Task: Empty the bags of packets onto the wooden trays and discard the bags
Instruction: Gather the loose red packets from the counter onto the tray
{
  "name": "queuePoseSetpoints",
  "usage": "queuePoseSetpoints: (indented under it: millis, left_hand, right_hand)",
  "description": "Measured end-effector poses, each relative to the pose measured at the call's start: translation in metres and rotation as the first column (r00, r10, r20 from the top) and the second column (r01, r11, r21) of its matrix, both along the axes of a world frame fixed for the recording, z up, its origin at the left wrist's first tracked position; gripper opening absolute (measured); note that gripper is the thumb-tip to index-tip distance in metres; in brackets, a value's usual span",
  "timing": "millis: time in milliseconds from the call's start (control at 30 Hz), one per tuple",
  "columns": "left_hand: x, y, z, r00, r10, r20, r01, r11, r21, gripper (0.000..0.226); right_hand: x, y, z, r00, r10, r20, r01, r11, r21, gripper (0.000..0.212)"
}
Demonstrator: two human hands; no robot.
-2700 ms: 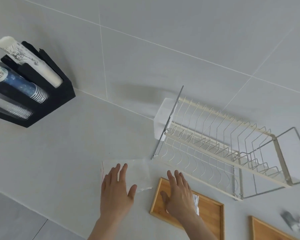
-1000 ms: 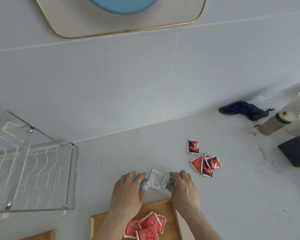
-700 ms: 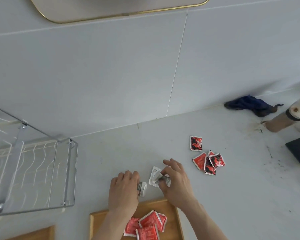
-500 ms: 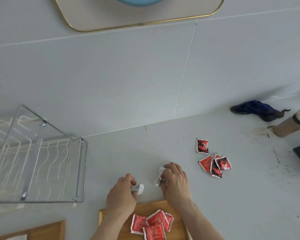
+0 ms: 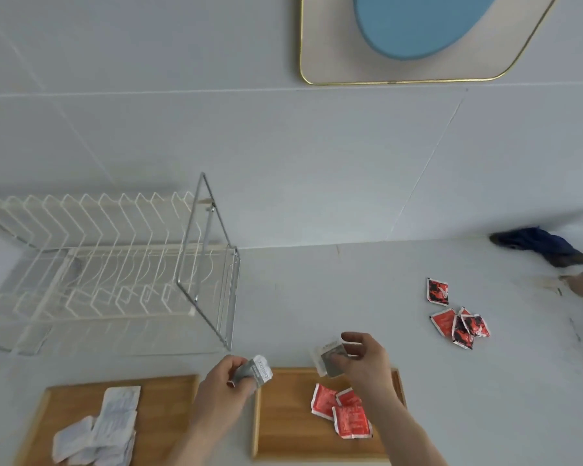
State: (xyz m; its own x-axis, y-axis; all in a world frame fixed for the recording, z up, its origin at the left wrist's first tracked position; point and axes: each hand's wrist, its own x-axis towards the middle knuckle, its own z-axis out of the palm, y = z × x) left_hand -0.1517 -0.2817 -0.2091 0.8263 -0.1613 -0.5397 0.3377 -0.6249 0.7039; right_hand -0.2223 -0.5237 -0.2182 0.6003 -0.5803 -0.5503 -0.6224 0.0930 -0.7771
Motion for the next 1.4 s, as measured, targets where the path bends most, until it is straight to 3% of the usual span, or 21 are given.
queuePoseSetpoints:
  millis: [167,367,600,667,767,833,1100,1400]
  left_hand:
    - [-0.005,0.080,0.001,0.987,0.155,-0.044,-0.158,0.984,-0.077,0.022]
    - [0.000,0.192,-0.003,0.957,0.285,-0.059,-0.288,0.957,-0.039,0.016]
    - [0.010,0.272,-0.026,0.937,0.344,-0.063,-0.347,0.937,-0.041,0.026]
    - [0.011,0.277,-0.006,0.947,0.320,-0.024,-0.321,0.947,-0.009,0.022]
    - [0.012,0.288,-0.001,0.970,0.229,0.083,-0.237,0.966,0.103,0.030]
    - [0.012,0.296,-0.001,0.973,0.157,0.170,-0.187,0.966,0.178,0.041]
    - [0.021,0.288,0.000,0.966,-0.004,0.258,-0.040,0.985,0.166,0.041]
    - [0.014,0.203,0.012,0.929,-0.252,0.271,0.222,0.966,0.135,0.030]
  right_hand:
    - [0.004,0.082,0.009,0.999,0.043,-0.019,-0.041,0.993,0.110,0.031]
    - [0.016,0.202,0.010,0.981,0.189,-0.041,-0.181,0.972,0.147,0.021]
    - [0.041,0.292,0.012,0.976,0.207,-0.074,-0.190,0.963,0.189,0.020]
    - [0.046,0.307,0.013,0.979,0.193,-0.067,-0.183,0.974,0.134,0.024]
    - [0.046,0.320,0.010,0.958,0.245,-0.147,-0.268,0.949,-0.164,0.029]
    - [0.043,0.326,0.012,0.944,0.278,-0.176,-0.319,0.905,-0.282,0.032]
    - [0.018,0.320,0.015,0.946,0.251,-0.204,-0.315,0.857,-0.407,0.025]
    - [-0.013,0.250,0.024,0.961,0.142,-0.238,-0.233,0.879,-0.415,0.014]
